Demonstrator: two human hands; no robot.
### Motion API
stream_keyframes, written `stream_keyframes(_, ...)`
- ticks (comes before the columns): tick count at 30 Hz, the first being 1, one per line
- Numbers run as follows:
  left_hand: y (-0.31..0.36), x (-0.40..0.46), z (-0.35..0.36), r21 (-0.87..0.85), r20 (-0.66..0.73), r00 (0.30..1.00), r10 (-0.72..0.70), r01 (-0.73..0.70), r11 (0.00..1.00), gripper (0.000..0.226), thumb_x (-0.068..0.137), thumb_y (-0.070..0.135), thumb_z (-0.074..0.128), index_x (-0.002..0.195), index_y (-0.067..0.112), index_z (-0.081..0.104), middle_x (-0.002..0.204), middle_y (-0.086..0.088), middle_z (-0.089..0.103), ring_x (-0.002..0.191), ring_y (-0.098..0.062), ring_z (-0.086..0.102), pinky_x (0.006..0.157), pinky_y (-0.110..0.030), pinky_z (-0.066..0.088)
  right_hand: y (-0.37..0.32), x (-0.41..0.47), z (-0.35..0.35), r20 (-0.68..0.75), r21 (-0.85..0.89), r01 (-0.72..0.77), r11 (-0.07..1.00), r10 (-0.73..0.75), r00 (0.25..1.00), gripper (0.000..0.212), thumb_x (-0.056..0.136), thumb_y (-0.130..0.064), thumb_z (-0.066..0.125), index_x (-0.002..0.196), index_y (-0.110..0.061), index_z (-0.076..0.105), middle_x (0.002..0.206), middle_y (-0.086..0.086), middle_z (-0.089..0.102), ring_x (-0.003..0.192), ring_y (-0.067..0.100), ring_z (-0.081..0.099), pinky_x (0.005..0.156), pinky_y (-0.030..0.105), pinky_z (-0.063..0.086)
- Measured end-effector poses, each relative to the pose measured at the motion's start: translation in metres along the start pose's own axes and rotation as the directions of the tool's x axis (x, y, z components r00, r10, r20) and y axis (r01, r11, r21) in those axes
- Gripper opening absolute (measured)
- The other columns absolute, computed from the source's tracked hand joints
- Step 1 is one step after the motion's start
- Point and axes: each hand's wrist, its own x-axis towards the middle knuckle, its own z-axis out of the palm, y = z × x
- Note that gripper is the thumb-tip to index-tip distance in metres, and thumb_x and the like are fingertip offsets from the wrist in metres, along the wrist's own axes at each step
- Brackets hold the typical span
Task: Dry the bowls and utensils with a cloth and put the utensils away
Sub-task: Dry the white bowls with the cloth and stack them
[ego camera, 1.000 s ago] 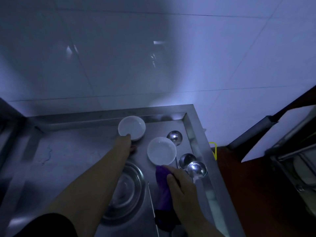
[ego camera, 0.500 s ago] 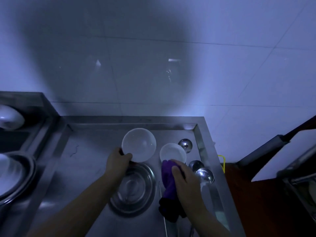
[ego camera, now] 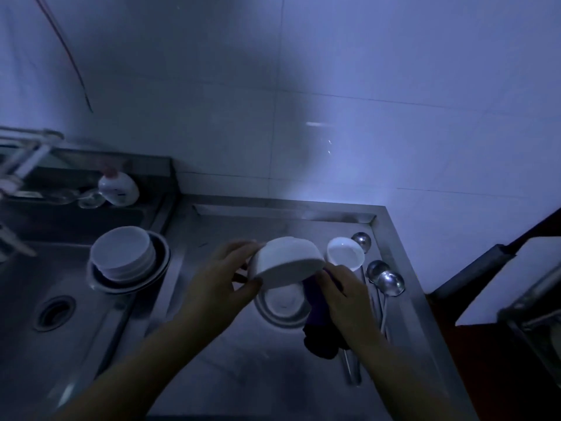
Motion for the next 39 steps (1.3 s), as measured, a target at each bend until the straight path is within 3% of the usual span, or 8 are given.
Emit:
stream_keyframes(4, 0.007, -0.023, -0.034, 0.025, 0.053, 0.995, 0.079, -0.08, 0.996, 0.052, 0.075, 0.025, 0.074, 0.119, 0.034, 0.048, 0.118, 0.012, 0.053, 0.102, -0.006, 0.053, 0.085, -0.031, 0.05, -0.03, -0.032, 0.011, -0.021, 0.052, -0.009, 0.999, 0.01, 1.0, 0.017, 0.097, -0.022, 0.055, 0.09, -0.034, 0.065, 0.079, -0.005, 0.06, 0.068, -0.007, 0.056, 0.06, 0.006, 0.04)
stream_keyframes(9, 0.02, -0.04, -0.061, 0.05, 0.074, 0.976, 0.206, -0.21, 0.976, 0.055, 0.073, 0.031, 0.075, 0.121, 0.023, 0.051, 0.115, 0.012, 0.049, 0.104, -0.008, 0.051, 0.086, -0.03, 0.047, -0.064, -0.058, 0.02, -0.076, 0.099, 0.019, 0.995, -0.011, 0.997, 0.028, 0.097, -0.02, 0.055, 0.079, -0.041, 0.061, 0.077, -0.003, 0.061, 0.066, -0.002, 0.056, 0.057, 0.007, 0.04)
stream_keyframes(16, 0.032, -0.048, -0.076, 0.007, -0.09, 0.97, 0.226, -0.226, 0.974, 0.062, 0.076, 0.052, 0.047, 0.126, 0.015, 0.048, 0.112, -0.001, 0.047, 0.094, -0.011, 0.05, 0.072, -0.024, 0.045, -0.098, -0.07, 0.02, -0.148, 0.168, 0.077, 0.983, -0.052, 0.988, 0.02, 0.094, -0.021, 0.059, 0.102, -0.039, 0.063, 0.099, -0.012, 0.065, 0.088, 0.0, 0.061, 0.071, 0.009, 0.048)
stream_keyframes(21, 0.04, -0.051, -0.077, -0.065, -0.239, 0.969, 0.063, -0.081, 0.995, 0.045, 0.079, 0.056, 0.041, 0.117, 0.034, 0.044, 0.104, 0.014, 0.047, 0.091, 0.006, 0.048, 0.066, -0.019, 0.042, -0.133, -0.066, 0.019, -0.462, -0.02, 0.528, 0.849, -0.476, 0.748, 0.021, 0.087, -0.032, 0.061, 0.103, -0.021, 0.053, 0.1, -0.007, 0.056, 0.092, 0.001, 0.053, 0.079, 0.01, 0.043)
stream_keyframes(24, 0.055, -0.052, -0.068, -0.188, -0.249, 0.968, -0.012, -0.036, 0.982, 0.023, 0.081, 0.051, 0.039, 0.103, 0.047, 0.042, 0.102, 0.021, 0.05, 0.09, 0.006, 0.052, 0.064, -0.012, 0.041, -0.146, -0.058, 0.026, -0.251, -0.4, 0.637, 0.658, -0.748, 0.615, 0.029, 0.084, -0.026, 0.07, 0.103, -0.008, 0.06, 0.102, 0.014, 0.062, 0.096, 0.022, 0.058, 0.083, 0.028, 0.051)
stream_keyframes(27, 0.069, -0.05, -0.059, -0.262, -0.28, 0.957, -0.074, -0.001, 0.965, 0.018, 0.081, 0.036, 0.043, 0.096, 0.047, 0.044, 0.097, 0.019, 0.051, 0.086, 0.009, 0.052, 0.062, -0.005, 0.041, -0.149, -0.052, 0.027, -0.079, -0.612, 0.589, 0.529, -0.781, 0.62, 0.027, 0.076, -0.015, 0.079, 0.097, -0.002, 0.071, 0.099, 0.017, 0.067, 0.087, 0.031, 0.065, 0.076, 0.037, 0.056)
stream_keyframes(33, 0.083, -0.047, -0.049, -0.317, -0.3, 0.948, -0.108, 0.008, 0.948, 0.018, 0.08, 0.03, 0.04, 0.094, 0.041, 0.045, 0.095, 0.011, 0.054, 0.083, 0.003, 0.052, 0.066, -0.015, 0.041, -0.158, -0.06, 0.02, 0.084, -0.343, 0.666, 0.662, -0.685, 0.724, 0.033, 0.093, -0.019, 0.057, 0.123, -0.005, 0.061, 0.119, 0.009, 0.062, 0.107, 0.023, 0.059, 0.094, 0.035, 0.048)
stream_keyframes(39, 0.089, -0.043, -0.052, -0.358, -0.287, 0.947, -0.146, 0.035, 0.933, 0.017, 0.08, 0.035, 0.039, 0.094, 0.037, 0.05, 0.092, 0.009, 0.059, 0.078, 0.003, 0.056, 0.065, -0.023, 0.043, -0.146, -0.073, 0.001, 0.295, -0.232, 0.809, 0.54, -0.754, 0.587, 0.035, 0.085, -0.026, 0.058, 0.12, -0.019, 0.062, 0.121, -0.002, 0.061, 0.105, 0.016, 0.058, 0.085, 0.031, 0.05)
